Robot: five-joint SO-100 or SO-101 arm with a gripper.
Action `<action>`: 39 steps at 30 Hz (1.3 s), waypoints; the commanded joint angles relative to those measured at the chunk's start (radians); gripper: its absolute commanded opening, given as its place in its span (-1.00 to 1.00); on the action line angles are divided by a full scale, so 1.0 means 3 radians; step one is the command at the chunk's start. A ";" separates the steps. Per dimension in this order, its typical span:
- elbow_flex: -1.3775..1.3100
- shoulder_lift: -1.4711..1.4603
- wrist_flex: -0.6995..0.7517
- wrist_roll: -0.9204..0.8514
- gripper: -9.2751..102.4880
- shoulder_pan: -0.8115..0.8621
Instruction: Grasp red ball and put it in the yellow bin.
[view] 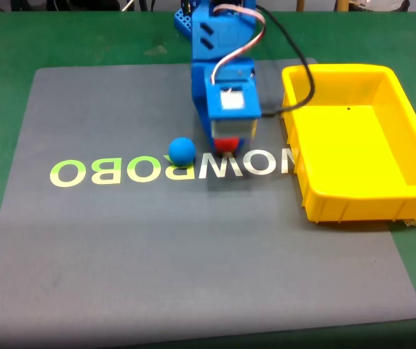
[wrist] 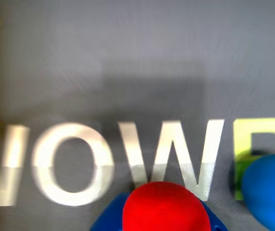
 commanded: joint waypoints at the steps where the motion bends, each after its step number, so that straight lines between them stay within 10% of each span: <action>1: -0.0286 0.0435 -0.0082 0.0097 -0.83 -0.0031; 39: -0.0522 0.1089 -0.0056 0.0251 -0.79 -0.1585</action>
